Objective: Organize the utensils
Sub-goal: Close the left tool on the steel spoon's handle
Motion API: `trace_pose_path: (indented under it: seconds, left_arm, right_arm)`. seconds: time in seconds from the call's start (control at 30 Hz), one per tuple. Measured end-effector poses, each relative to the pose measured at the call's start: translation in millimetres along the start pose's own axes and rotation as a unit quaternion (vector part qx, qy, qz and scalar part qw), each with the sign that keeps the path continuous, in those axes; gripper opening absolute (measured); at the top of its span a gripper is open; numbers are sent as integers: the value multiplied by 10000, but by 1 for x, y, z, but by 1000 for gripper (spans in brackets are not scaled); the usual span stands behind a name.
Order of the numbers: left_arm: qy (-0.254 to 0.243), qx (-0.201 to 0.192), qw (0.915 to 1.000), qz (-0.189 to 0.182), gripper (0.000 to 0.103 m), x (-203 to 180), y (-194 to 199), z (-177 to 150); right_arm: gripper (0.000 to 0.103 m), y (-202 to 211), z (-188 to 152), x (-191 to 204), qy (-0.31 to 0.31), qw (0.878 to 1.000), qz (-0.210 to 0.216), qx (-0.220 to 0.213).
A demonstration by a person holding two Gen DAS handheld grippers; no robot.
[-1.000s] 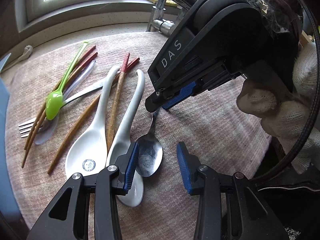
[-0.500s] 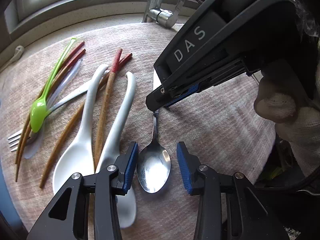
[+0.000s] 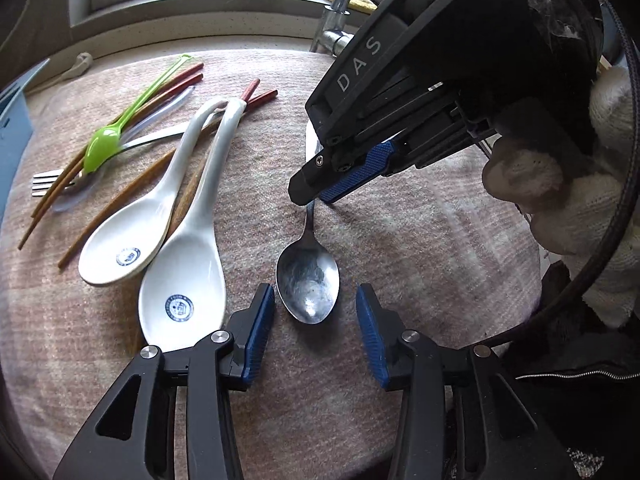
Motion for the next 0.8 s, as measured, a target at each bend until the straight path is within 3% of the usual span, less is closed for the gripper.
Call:
trace_pose_path:
  seconds: [0.33,0.43,0.8]
  left_arm:
    - [-121,-282,9990,321,39,-29,-10,-10]
    - [-68,-315,9990,313,30,-37,-12,-5]
    - [-152,-333,9991,209,30,-29,-12,1]
  right_arm:
    - [19,-11,2,17,56,9996,-262,-71]
    - [16,-17,-1,26,20,9996,-284,-90]
    - [9,-16,3,9,-401,9991,97,-5]
Point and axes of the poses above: each gripper's, at about its wrist camera, not at the fingertips, and y roughly against the way its jaws point, x to its left, z to its top, the point moved 3 cm from there along -y, roughly the way its jaws point, and after that the axes turned 5 degrees about -y, right-handed, at the moved point
